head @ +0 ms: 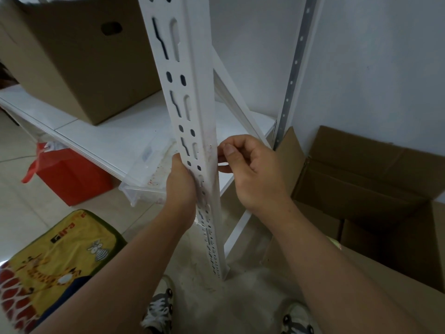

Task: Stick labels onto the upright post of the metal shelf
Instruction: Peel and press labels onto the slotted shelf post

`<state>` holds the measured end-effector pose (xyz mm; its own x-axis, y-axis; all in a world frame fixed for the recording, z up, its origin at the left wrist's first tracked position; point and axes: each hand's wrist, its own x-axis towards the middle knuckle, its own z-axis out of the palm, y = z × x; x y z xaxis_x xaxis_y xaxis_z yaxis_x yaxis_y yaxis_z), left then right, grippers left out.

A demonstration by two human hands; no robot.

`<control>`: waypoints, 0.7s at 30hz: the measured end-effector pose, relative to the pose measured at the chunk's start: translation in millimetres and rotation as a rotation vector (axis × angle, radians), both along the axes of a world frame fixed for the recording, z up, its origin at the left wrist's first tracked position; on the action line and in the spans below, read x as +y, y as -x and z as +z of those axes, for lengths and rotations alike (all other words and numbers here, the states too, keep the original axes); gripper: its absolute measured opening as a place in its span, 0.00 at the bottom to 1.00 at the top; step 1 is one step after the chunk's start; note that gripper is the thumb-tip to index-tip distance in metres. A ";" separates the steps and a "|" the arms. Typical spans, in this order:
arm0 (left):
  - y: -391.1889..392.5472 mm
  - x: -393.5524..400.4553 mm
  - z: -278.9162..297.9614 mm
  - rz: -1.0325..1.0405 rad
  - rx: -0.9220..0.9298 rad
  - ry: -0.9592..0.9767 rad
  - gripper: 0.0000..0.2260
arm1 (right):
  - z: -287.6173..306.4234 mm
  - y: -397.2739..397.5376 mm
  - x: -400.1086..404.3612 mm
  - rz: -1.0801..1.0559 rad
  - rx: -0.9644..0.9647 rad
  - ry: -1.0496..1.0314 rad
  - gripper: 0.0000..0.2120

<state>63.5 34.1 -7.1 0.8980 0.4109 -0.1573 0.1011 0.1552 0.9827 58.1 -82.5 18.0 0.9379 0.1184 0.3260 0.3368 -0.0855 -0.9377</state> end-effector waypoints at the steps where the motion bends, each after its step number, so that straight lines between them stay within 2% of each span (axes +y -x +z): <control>1: 1.2 -1.9 1.7 0.033 0.012 -0.008 0.21 | 0.6 2.2 -1.2 0.015 0.017 -0.021 0.07; 4: 8.2 -8.7 6.6 0.164 -0.048 -0.109 0.15 | 0.3 9.1 -6.1 0.027 0.025 -0.035 0.08; 7: 18.6 -8.1 7.0 0.242 -0.361 -0.267 0.06 | -0.1 16.8 -13.1 0.007 0.005 -0.055 0.06; 9: 25.7 -6.6 7.9 0.264 -0.606 -0.384 0.06 | 0.8 22.6 -16.8 0.006 -0.032 -0.042 0.06; 12: 38.1 -10.6 10.5 0.207 -0.810 -0.643 0.05 | 2.6 29.9 -19.9 0.033 -0.051 -0.022 0.11; 13: 42.3 -12.9 10.8 0.164 -0.844 -0.710 0.04 | 3.2 31.2 -20.8 0.041 -0.055 -0.018 0.11; 15: 49.3 -17.5 12.7 0.082 -0.880 -0.791 0.07 | 3.3 32.0 -22.7 0.047 -0.071 -0.002 0.11; 21: 52.1 -17.2 19.8 -0.021 -0.903 -0.809 0.07 | 0.4 30.5 -24.3 0.005 -0.146 0.065 0.13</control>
<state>11.4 17.0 12.7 0.5594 0.0848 0.8246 -0.6756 -0.5298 0.5127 27.5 -106.7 18.4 0.8804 0.1485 0.4504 0.4698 -0.1426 -0.8712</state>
